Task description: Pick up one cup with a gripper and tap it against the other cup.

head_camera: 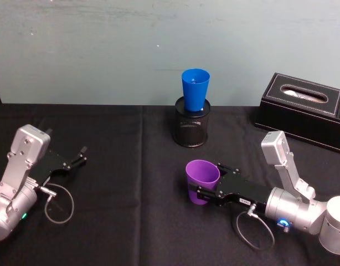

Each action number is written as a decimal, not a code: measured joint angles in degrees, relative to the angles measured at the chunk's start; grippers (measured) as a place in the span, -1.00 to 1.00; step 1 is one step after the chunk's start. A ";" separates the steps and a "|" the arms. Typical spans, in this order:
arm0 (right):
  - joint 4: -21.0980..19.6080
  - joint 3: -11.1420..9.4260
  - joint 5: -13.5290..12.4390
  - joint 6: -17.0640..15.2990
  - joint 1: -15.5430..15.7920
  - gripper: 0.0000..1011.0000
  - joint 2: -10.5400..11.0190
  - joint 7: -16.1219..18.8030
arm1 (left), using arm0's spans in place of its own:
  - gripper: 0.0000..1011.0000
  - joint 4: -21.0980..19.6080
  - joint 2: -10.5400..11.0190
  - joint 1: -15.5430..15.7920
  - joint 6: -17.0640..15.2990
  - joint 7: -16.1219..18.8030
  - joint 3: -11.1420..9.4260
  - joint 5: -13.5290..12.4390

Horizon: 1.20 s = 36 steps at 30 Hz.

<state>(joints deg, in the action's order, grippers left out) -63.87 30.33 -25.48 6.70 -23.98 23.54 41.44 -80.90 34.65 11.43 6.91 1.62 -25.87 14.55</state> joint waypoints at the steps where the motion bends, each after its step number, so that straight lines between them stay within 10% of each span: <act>1: 0.00 0.00 0.00 0.00 0.00 0.45 0.00 0.00 | 1.00 0.00 0.00 0.00 0.00 0.00 0.01 0.00; 36: 0.01 0.00 0.00 0.01 0.00 0.45 0.00 0.01 | 1.00 0.00 0.00 0.00 0.00 0.00 0.00 0.00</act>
<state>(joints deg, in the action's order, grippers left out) -63.86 30.33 -25.48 6.71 -23.98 23.54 41.45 -80.90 34.65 11.43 6.91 1.62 -25.86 14.55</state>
